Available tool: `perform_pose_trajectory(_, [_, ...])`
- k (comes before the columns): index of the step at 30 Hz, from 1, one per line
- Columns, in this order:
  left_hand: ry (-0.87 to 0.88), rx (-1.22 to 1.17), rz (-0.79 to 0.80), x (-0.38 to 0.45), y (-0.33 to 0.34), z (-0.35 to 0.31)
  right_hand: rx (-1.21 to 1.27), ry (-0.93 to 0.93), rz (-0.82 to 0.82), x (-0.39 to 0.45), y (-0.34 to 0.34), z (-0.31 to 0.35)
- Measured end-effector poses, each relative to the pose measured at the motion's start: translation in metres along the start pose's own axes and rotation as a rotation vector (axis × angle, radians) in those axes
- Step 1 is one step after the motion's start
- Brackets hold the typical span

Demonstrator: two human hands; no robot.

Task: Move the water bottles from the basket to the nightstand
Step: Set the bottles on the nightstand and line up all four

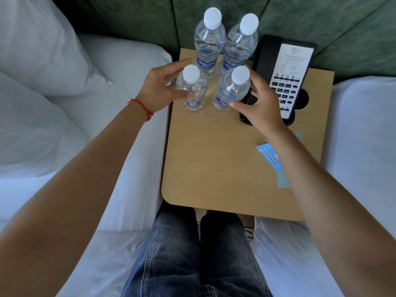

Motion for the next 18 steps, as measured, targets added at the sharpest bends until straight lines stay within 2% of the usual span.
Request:
perform_pose_trajectory(2, [0.030, 0.096, 0.052, 0.006, -0.001, -0.004, 0.004, -0.001, 0.002, 0.004, 0.000, 0.001])
perform_pose_trajectory(4, [0.047, 0.173, 0.027, 0.007, -0.001, -0.006, -0.001, -0.010, -0.011, 0.006, 0.000, 0.002])
perform_pose_trajectory(7, [0.031, 0.198, -0.135, -0.002, 0.003, -0.005, 0.009, -0.020, -0.042, 0.004, 0.002, 0.003])
perform_pose_trajectory(10, [-0.043, 0.143, -0.335, -0.014, 0.013, -0.004, 0.019, -0.014, -0.067, 0.002, 0.004, 0.002])
perform_pose_trajectory(13, [-0.127, 0.098, -0.467, -0.019, 0.021, -0.002, 0.037, -0.009, -0.071, 0.002, 0.005, 0.001])
perform_pose_trajectory(15, [-0.138, 0.096, -0.483, -0.019, 0.023, -0.002, 0.042, -0.008, -0.065, 0.002, 0.005, 0.001])
perform_pose_trajectory(18, [-0.119, 0.075, -0.392, -0.016, 0.020, 0.003, 0.038, -0.011, -0.058, 0.003, 0.004, 0.000])
Point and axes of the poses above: each hand's wrist, its own x-axis towards the middle knuckle, its own y-axis out of the palm, z = x × y, the point moved 4 cm from there along x, towards the middle knuckle, and after that the axes turned 9 degrees about x, right-handed, at the moved point
